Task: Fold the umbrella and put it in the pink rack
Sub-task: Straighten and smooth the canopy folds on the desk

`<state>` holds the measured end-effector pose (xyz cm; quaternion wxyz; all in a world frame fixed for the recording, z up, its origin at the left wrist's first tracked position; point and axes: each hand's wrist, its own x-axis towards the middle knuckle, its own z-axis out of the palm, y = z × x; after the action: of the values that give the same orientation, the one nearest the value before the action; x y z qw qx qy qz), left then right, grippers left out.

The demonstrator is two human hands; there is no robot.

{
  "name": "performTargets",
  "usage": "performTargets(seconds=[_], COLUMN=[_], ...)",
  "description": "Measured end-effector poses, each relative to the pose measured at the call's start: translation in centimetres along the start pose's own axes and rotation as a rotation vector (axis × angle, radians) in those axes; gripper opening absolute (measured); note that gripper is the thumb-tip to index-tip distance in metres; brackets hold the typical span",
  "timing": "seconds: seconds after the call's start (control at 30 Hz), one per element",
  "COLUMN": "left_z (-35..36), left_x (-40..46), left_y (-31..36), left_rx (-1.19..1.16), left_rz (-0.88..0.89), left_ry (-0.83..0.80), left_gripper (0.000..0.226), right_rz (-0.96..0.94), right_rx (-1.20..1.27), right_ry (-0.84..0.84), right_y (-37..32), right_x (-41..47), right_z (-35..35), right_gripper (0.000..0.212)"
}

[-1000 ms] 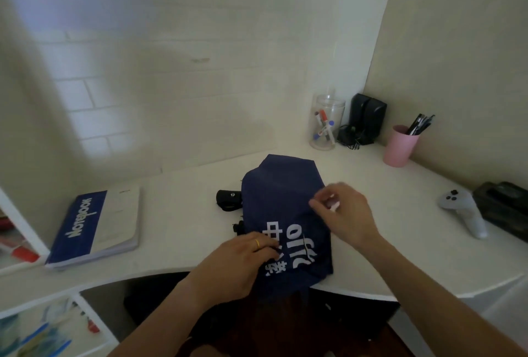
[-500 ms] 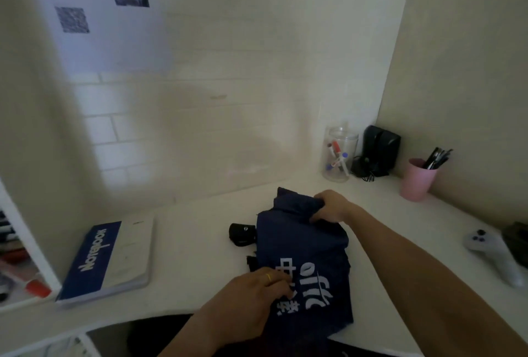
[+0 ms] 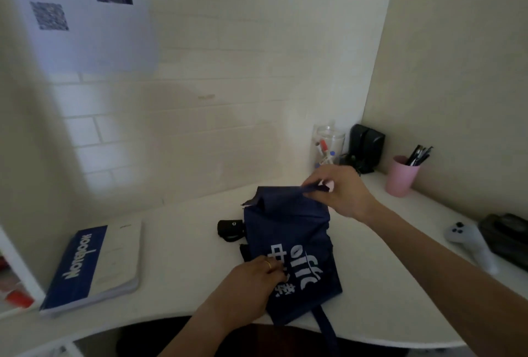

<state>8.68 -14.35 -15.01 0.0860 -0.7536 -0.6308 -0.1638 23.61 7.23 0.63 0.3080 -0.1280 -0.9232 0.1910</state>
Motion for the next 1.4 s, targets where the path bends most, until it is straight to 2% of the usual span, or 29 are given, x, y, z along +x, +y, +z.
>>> performTargets(seconds=[0.17, 0.27, 0.4, 0.47, 0.53, 0.6, 0.7, 0.77, 0.83, 0.9, 0.93, 1.0, 1.03, 1.07, 1.13, 1.2, 1.3, 1.4], left_z=[-0.1, 0.2, -0.3, -1.0, -2.1, -2.6, -2.3, -1.9, -1.7, -1.7, -1.7, -1.6, -1.4, -1.3, -0.8, 0.1, 1.1, 1.0], left_x=[-1.1, -1.6, -2.2, -2.4, -2.0, -1.0, -0.1, 0.1, 0.3, 1.0, 1.5, 2.3, 2.6, 2.8, 2.9, 2.6, 2.2, 1.7], left_y=[2.2, 2.5, 2.9, 3.4, 4.2, 4.8, 4.6, 4.2, 3.6, 3.1, 2.9, 2.6, 2.5, 2.5, 2.7, 2.9, 2.9, 2.6], left_rx=[0.004, -0.017, -0.102, -0.16, -0.208, -0.156, -0.019, -0.046, -0.133, -0.18, -0.181, -0.121, -0.066, 0.015, 0.188, 0.265, 0.206, 0.152], left_rz=[-0.093, -0.136, -0.266, -0.387, -0.459, -0.359, -0.186, -0.26, -0.362, -0.392, -0.383, -0.337, -0.301, -0.251, -0.149, -0.097, -0.083, -0.066], left_ry=[0.09, 0.134, 0.154, 0.232, 0.394, 0.438, 0.186, 0.076, 0.056, 0.052, 0.04, 0.0, -0.02, -0.038, -0.04, -0.013, 0.011, 0.052], left_gripper=[0.043, 0.042, 0.021, 0.016, 0.019, 0.019, 0.041, 0.057, 0.065, 0.066, 0.061, 0.046, 0.043, 0.043, 0.042, 0.039, 0.039, 0.039], right_rz=[-0.17, -0.194, -0.255, -0.283, -0.308, -0.32, -0.291, -0.201, -0.059, 0.091, 0.187, 0.421, 0.552, 0.673, 0.842, 0.917, 0.954, 0.969], right_rx=[-0.233, -0.302, -0.353, -0.373, -0.401, -0.433, -0.445, -0.398, -0.347, -0.259, -0.189, -0.038, 0.043, 0.135, 0.312, 0.395, 0.436, 0.488], right_ry=[-0.082, -0.112, -0.138, -0.162, -0.177, -0.209, -0.276, -0.336, -0.407, -0.396, -0.307, -0.027, 0.068, 0.093, 0.02, -0.071, -0.098, -0.048], right_y=[-1.0, -0.2, 1.1, 1.3, 1.5, 1.6, 1.4, 0.6, 0.3, 0.4, 0.6, 2.3, 3.2, 4.4, 6.3, 7.6, 8.3, 8.3], right_x=[-8.7, -12.2, -14.0, -14.3, -14.4, -14.2, -14.2, -14.0, -13.0, -11.0, -9.7, -6.5, -4.8, -3.2, -0.4, 1.5, 3.2, 4.4], right_z=[1.9, 4.1, 6.3, 6.7, 6.9, 7.0, 6.7, 5.9, 5.1, 4.7, 4.6, 4.5, 4.5, 4.5, 4.7, 5.5, 6.7, 6.7], right_gripper=[0.025, 0.022, 0.019, 0.019, 0.019, 0.02, 0.023, 0.025, 0.029, 0.03, 0.026, 0.018, 0.022, 0.032, 0.051, 0.062, 0.082, 0.068])
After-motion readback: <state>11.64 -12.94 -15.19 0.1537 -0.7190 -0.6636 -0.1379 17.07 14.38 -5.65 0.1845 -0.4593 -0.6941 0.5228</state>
